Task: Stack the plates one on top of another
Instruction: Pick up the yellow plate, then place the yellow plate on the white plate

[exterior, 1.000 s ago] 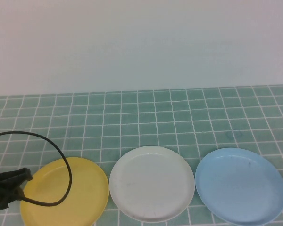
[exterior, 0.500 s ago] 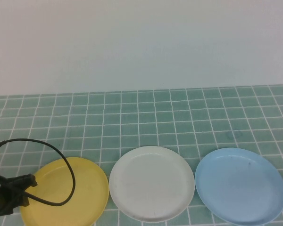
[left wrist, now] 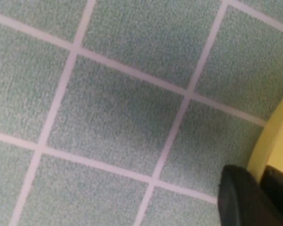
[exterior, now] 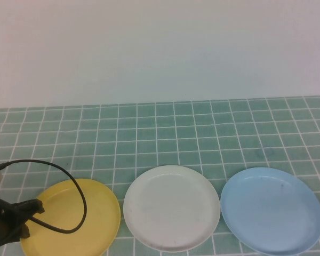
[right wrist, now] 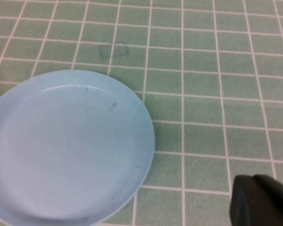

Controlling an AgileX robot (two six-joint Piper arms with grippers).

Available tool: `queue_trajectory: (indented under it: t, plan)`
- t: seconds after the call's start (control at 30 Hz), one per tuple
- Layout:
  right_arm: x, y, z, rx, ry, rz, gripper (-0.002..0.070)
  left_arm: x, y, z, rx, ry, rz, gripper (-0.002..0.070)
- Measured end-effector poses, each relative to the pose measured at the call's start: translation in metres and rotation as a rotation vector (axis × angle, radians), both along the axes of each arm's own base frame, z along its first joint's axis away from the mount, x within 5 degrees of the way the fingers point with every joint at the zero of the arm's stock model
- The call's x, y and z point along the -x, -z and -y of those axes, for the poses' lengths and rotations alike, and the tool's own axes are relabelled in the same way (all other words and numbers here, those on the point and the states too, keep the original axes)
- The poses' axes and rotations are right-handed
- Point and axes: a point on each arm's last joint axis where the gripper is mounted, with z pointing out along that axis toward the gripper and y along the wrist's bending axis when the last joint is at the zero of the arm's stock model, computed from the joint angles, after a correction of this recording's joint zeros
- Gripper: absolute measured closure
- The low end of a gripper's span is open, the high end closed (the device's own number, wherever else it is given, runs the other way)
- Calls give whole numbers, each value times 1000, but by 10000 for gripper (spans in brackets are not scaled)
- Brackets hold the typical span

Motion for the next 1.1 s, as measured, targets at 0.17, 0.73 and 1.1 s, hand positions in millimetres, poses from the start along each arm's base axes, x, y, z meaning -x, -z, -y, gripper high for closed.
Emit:
queue_trajectory:
  t: [0.17,0.73,1.1]
  plan:
    - [0,0,0,0,0,0,678,-1,1,0,1,-2,0,659]
    - [-1,-1,0,0,0,14,678,-24,-72,1,-7,72,133,670]
    - [-1,-1,0,2,-1,14,678,-5,-121,35,271,274,339,670]
